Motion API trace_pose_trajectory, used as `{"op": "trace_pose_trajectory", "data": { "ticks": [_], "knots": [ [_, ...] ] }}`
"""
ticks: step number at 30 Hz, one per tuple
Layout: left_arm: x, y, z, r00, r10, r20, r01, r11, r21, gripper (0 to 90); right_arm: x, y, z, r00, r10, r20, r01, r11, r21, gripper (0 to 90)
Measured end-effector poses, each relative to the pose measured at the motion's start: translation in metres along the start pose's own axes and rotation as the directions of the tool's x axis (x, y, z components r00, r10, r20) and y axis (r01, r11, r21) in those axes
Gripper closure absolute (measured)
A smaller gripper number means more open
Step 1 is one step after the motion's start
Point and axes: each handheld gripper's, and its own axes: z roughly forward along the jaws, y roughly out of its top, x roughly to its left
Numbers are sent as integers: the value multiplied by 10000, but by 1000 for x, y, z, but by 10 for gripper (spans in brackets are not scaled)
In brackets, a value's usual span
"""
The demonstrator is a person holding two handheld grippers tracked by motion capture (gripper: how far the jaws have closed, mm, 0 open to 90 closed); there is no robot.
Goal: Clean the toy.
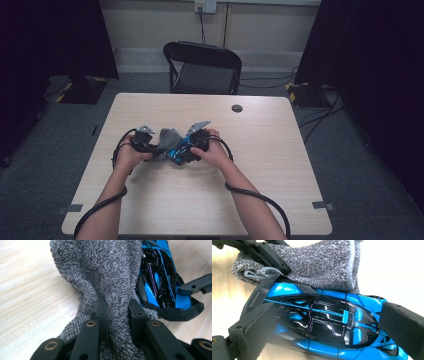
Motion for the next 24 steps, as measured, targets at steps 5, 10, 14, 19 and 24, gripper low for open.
{"op": "trace_pose_trajectory", "data": {
  "ticks": [5, 10, 14, 19, 24],
  "knots": [
    [-3, -3, -4, 10000, -18, -21, 18, 10000, 17, 741, 0, 0, 0, 10000, -5, 1, 5, 10000, 0, 9],
    [-5, -9, -8, 10000, -14, -37, 14, 10000, -53, 741, 0, 0, 0, 10000, -8, -9, 8, 10000, 3, 9],
    [-6, -13, -13, 10000, -82, -46, 81, 9999, -62, 741, 0, 0, 0, 10000, 11, -14, -11, 10000, 5, 9],
    [-9, -19, -20, 9999, -124, -32, 124, 9999, -29, 741, 0, 0, 0, 10000, 4, -19, -4, 10000, -4, 9],
    [-10, -25, -26, 9999, -120, -9, 120, 9999, 26, 741, 0, 0, 0, 10000, -19, -7, 19, 10000, -1, 9]
  ]
}}
